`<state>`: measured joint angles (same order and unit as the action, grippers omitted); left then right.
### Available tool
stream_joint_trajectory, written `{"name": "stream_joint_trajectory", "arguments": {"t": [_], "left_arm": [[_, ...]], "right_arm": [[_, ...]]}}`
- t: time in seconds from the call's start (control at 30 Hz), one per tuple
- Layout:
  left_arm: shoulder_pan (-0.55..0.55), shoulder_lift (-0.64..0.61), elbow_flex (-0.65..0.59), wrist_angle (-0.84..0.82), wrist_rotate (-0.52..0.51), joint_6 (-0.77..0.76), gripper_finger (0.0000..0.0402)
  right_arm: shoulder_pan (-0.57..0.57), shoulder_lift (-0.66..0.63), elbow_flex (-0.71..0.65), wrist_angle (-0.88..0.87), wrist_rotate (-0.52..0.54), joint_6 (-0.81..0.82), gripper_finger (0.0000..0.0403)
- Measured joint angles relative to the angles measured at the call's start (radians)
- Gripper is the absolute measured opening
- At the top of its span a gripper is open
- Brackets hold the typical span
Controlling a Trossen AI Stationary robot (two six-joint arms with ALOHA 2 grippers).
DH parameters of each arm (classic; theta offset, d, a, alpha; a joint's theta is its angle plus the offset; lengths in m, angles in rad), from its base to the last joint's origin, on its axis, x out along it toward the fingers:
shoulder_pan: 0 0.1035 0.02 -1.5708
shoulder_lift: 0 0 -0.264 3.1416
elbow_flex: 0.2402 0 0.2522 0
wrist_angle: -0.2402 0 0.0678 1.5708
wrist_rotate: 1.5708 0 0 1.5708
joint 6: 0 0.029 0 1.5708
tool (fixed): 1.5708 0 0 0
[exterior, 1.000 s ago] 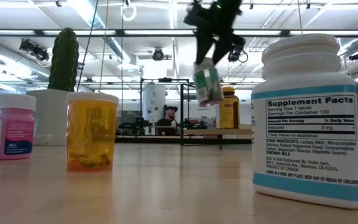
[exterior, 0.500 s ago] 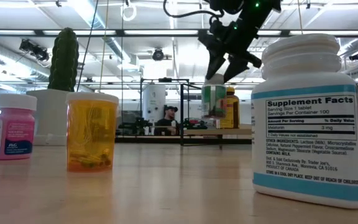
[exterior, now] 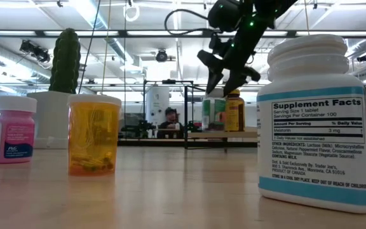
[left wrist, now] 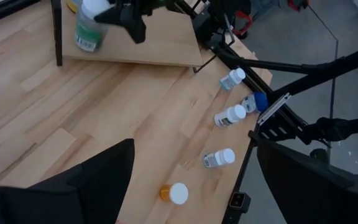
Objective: Pick and place medicine bottles onto shelf by color
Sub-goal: Put the green medicine bottle on the shelf
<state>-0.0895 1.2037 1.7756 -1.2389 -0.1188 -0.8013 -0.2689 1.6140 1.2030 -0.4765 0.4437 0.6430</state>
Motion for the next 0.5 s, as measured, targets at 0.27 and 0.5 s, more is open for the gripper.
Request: {"name": "stream_joint_trajectory", "arguments": {"t": [0.27, 0.5], "left_arm": [[0.000, 0.000, 0.000, -0.001, 0.000, -0.027, 0.0346], [0.000, 0.000, 0.000, -0.001, 0.000, -0.027, 0.0346]], "right_arm": [[-0.004, 0.011, 0.002, -0.006, 0.019, -0.008, 0.0233], [-0.020, 0.011, 0.002, -0.002, 0.003, 0.002, 0.0249]]}}
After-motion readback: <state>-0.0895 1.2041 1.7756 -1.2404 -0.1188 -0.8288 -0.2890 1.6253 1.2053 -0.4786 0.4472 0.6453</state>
